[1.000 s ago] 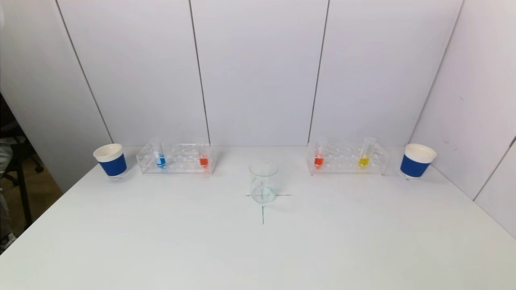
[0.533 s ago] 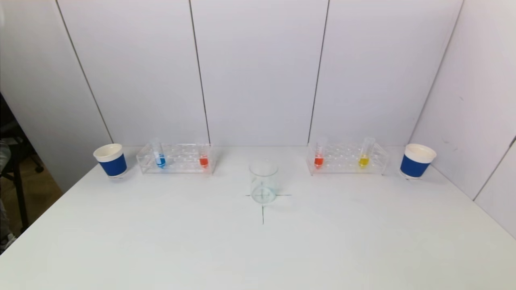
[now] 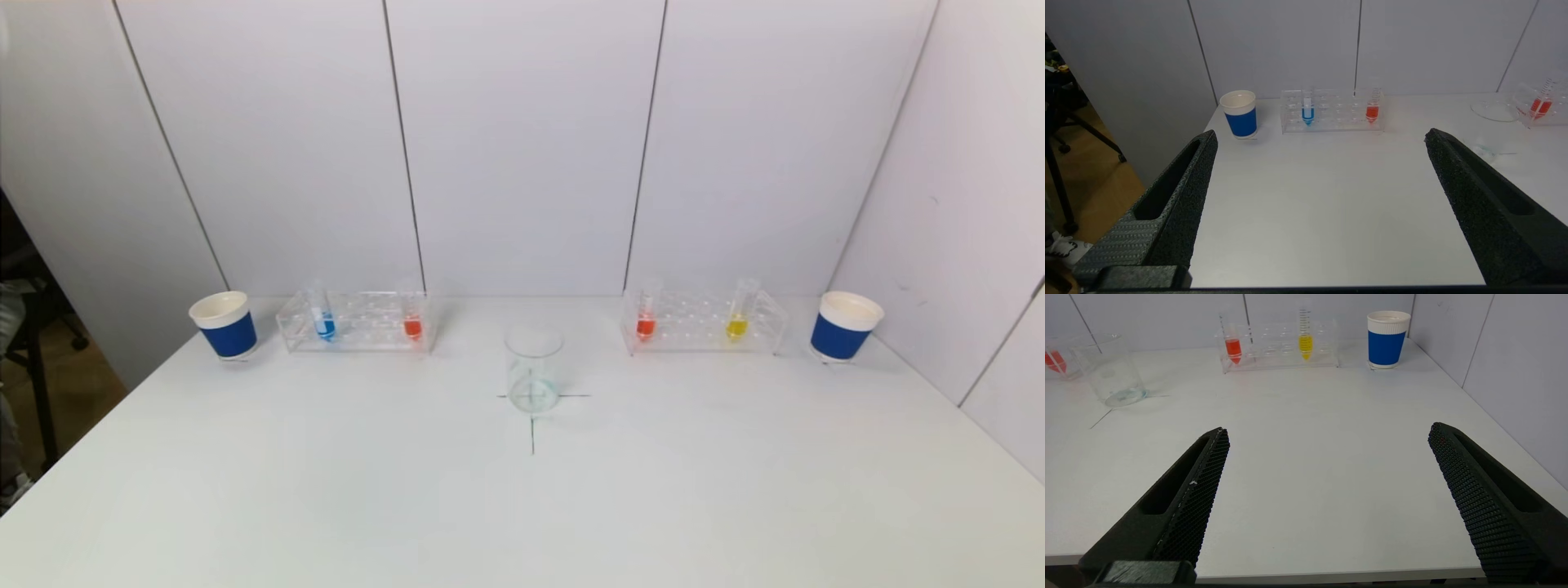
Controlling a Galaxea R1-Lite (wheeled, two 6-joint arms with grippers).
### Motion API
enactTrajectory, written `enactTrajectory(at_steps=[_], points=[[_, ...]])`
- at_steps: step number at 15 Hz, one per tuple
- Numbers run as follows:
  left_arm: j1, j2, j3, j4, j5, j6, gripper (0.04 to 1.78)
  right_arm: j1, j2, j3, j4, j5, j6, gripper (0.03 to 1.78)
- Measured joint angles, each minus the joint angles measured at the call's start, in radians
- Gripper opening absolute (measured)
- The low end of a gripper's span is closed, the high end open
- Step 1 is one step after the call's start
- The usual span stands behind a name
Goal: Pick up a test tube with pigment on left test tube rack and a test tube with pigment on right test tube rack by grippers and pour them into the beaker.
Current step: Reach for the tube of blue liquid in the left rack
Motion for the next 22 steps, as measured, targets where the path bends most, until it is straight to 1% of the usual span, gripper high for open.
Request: enactTrajectory(at_steps=[6,9,15,18,22], points=[[0.002,0.371,-0.081,-0.252,-0.006,0.003,1.77,0.0,0.0,0.0,0.0,0.0,0.0,1.77],[0.004,0.534,-0.096,-0.367,-0.008,0.001,1.77,0.0,0.0,0.0,0.0,0.001,0.0,1.77],[0.014,0.844,-0.107,-0.646,-0.012,0.0,1.77,0.0,0.0,0.0,0.0,0.0,0.0,1.77],[0.033,0.999,-0.107,-0.807,-0.025,-0.004,1.77,0.0,0.0,0.0,0.0,0.0,0.0,1.77],[0.093,1.191,-0.11,-1.007,-0.087,-0.006,1.77,0.0,0.0,0.0,0.0,0.0,0.0,1.77]])
